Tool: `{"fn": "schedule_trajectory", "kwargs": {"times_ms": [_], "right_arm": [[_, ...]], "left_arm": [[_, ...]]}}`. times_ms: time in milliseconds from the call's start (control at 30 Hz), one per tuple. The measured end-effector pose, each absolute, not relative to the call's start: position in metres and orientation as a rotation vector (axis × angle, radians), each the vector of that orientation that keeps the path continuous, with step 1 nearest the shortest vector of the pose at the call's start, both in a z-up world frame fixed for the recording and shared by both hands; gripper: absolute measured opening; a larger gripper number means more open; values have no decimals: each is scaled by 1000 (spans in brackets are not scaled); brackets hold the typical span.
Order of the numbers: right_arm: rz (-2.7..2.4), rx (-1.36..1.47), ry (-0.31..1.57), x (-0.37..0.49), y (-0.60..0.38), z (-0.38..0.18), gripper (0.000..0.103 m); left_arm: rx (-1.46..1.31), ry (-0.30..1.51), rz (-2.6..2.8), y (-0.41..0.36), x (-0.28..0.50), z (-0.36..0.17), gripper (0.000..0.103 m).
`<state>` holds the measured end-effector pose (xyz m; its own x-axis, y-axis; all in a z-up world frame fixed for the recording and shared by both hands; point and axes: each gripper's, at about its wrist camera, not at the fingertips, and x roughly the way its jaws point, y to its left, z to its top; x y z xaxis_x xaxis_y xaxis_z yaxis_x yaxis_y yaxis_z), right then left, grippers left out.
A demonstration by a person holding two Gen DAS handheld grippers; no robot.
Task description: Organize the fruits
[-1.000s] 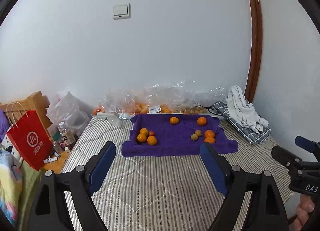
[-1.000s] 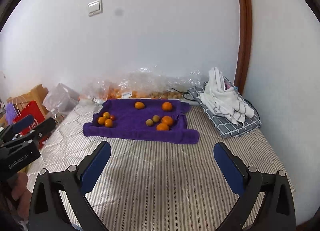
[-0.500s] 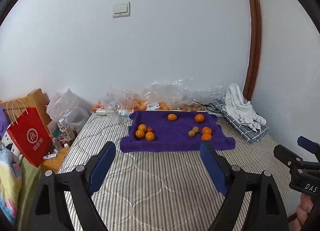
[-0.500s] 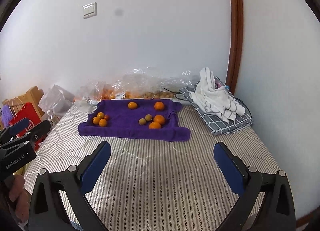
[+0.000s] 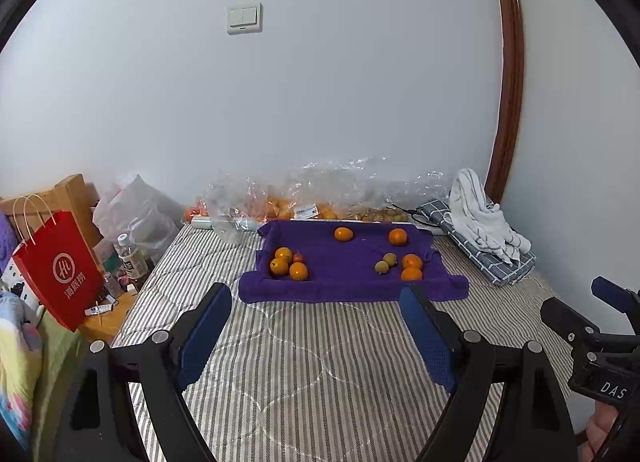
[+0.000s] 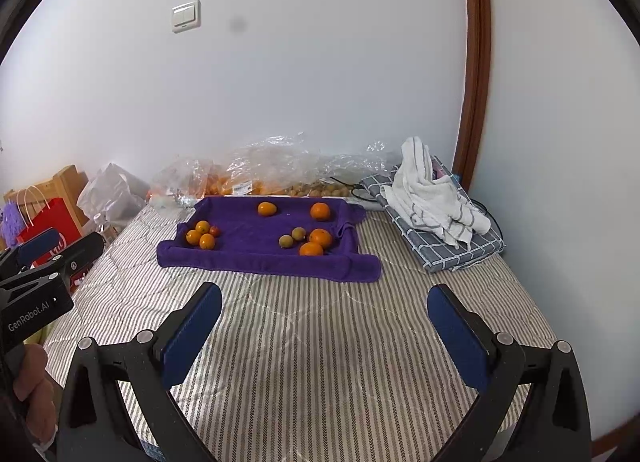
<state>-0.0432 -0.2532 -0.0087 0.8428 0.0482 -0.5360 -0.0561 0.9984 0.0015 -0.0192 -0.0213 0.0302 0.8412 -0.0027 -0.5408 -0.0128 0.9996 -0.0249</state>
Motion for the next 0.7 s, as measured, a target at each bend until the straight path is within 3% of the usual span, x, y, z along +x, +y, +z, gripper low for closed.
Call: {"fn": "schedule_trajectory", "kwargs": {"times_ms": [700], "right_arm": [[57, -13, 562, -45, -252, -7, 101]], "left_arm": [[-31, 571, 7, -25, -21, 31, 86]]}}
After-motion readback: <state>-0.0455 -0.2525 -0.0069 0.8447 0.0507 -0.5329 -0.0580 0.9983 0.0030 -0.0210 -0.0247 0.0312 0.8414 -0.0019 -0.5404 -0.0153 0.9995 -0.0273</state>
